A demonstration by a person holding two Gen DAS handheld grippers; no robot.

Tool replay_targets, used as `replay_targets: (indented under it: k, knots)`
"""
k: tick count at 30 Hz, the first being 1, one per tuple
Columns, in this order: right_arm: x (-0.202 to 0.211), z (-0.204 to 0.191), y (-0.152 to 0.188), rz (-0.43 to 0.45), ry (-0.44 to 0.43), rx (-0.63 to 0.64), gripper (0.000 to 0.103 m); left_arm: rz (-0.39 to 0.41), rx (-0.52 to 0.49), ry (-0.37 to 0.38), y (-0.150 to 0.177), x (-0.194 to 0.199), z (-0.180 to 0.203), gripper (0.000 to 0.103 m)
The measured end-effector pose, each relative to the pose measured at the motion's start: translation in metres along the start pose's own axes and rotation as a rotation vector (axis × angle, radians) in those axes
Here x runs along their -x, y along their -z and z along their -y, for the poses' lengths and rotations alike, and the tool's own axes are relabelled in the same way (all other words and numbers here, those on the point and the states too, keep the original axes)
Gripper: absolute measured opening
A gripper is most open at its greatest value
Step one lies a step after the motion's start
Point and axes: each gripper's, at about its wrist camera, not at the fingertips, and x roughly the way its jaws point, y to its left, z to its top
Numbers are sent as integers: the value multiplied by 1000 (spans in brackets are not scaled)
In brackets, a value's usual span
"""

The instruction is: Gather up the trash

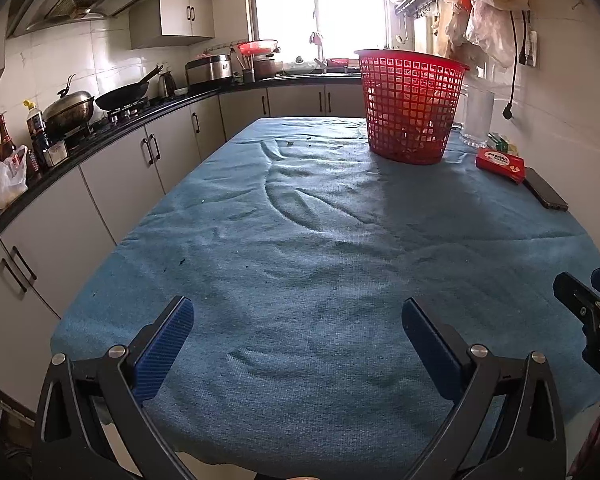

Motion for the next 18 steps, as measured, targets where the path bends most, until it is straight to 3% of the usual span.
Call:
replay_targets:
  k: [18]
  knots:
    - [-8, 4, -5, 13, -5, 6, 86, -18, -9, -9, -3, -9, 0, 103]
